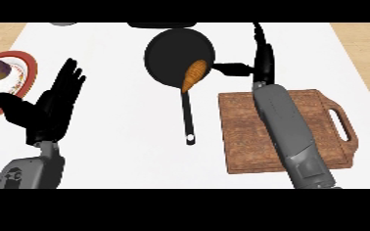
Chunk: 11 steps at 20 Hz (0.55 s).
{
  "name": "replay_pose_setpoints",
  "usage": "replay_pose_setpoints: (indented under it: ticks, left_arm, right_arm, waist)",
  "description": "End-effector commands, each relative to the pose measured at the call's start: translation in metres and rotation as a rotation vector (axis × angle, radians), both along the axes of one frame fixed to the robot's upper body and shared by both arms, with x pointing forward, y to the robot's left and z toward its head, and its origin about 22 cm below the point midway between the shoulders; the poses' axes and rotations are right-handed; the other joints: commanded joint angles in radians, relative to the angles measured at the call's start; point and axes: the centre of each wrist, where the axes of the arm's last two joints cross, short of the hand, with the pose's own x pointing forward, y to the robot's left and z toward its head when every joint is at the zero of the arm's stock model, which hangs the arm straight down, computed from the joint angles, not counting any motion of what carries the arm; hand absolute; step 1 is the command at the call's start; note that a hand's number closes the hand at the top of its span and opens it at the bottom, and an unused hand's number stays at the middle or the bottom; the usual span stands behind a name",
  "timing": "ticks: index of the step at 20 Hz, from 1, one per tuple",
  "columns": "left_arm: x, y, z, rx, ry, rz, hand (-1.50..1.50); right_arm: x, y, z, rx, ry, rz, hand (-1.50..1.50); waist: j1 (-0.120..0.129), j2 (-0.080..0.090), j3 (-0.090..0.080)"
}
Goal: Pick the croissant from the cutting board and place it in the pan
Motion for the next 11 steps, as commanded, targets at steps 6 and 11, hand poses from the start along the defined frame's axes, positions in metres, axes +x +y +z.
replay_pose_setpoints:
  ticks: [6, 11]
  left_arm:
    - [-0.008, 0.012, 0.007, -0.005, 0.009, 0.001, 0.0]
    - [0.003, -0.019, 0.01, -0.016, 0.009, -0.02, 0.0]
  right_arm:
    - [-0.062, -0.061, 0.0, 0.019, -0.046, 0.078, -1.5]
    - [-0.087, -0.058, -0.008, -0.001, -0.023, 0.054, -1.5]
  waist:
    - [-0.003, -0.003, -0.001]
    - [0.005, 0.002, -0.001]
